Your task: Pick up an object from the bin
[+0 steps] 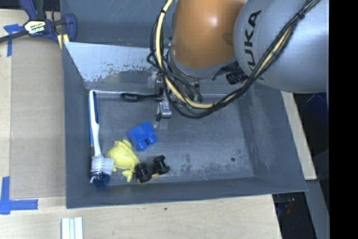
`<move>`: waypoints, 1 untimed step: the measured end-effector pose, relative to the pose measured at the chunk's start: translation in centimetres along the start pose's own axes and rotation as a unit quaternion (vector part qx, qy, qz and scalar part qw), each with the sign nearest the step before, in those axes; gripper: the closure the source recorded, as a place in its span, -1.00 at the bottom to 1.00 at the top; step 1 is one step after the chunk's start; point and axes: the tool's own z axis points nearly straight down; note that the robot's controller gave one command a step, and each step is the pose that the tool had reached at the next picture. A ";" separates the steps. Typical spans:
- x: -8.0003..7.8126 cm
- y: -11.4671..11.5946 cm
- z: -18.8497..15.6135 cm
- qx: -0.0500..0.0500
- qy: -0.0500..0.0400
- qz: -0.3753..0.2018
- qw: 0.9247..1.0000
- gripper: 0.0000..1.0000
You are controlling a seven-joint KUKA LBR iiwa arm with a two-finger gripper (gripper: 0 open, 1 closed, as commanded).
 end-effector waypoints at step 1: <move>0.0 0.0 0.0 0.000 0.000 0.000 1.000 -1.00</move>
Offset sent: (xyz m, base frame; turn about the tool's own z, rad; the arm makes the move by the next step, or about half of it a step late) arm 0.0183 0.0692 -0.0764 -0.5743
